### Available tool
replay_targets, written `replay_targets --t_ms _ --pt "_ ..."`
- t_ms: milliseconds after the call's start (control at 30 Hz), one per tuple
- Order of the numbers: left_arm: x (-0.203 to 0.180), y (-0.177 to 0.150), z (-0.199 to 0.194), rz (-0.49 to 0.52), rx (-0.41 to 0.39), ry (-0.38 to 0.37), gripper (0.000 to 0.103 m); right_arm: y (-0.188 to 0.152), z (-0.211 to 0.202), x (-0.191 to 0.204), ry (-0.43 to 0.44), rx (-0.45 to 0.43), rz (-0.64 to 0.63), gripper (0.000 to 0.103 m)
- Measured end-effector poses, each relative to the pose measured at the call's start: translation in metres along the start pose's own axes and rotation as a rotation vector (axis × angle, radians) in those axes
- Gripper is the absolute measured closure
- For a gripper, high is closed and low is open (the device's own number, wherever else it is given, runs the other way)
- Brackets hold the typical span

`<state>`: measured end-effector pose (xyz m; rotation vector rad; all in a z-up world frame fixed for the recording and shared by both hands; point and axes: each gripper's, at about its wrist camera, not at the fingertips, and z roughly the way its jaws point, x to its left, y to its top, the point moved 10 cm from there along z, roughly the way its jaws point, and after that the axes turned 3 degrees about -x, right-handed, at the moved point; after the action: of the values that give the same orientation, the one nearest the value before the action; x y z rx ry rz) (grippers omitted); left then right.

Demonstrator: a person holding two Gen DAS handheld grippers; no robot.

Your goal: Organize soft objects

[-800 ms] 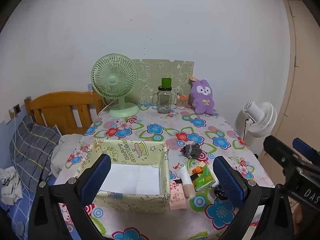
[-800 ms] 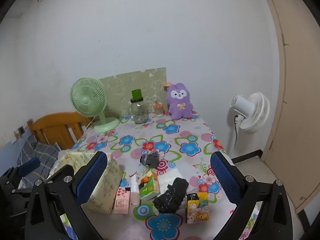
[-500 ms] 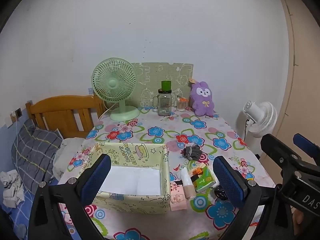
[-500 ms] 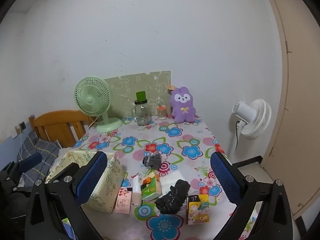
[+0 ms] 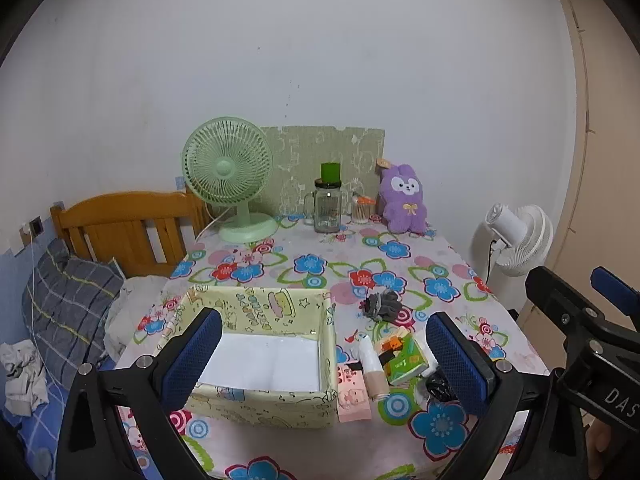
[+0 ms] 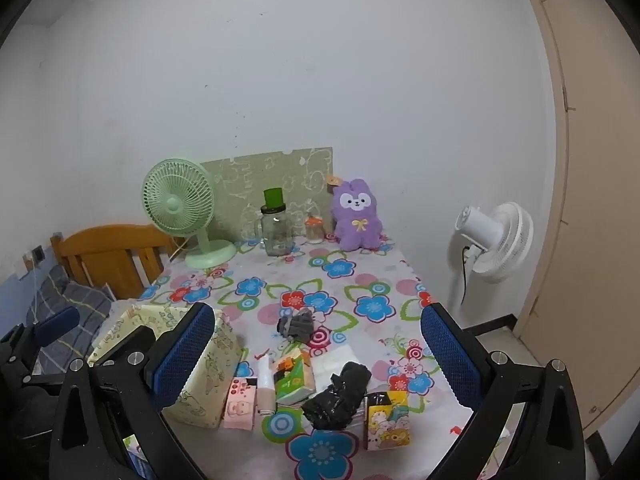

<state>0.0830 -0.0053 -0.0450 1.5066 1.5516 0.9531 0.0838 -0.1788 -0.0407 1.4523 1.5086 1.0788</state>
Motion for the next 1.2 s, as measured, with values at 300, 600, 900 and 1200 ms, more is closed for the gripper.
replay_targets --t_ms 300,600,900,1200 --pt "-0.0008 -0.0014 -0.0001 0.012 -0.012 -0.003 0.000 -0.0004 0.0005 0.0013 0.008 0.001 0.000 0.000" --pt "-0.0039 -0.0038 0.0002 0.014 -0.014 0.001 0.000 0.0015 0.0049 0.0000 0.000 0.003 -0.002 0.000" --pt "-0.0055 -0.0027 0.0017 0.015 -0.014 -0.002 0.000 0.0016 0.0038 0.0003 0.000 0.003 0.003 0.000" --pt "-0.0051 -0.0013 0.0031 0.011 -0.015 -0.004 0.000 0.0003 0.0041 0.0002 0.000 0.005 0.003 0.000"
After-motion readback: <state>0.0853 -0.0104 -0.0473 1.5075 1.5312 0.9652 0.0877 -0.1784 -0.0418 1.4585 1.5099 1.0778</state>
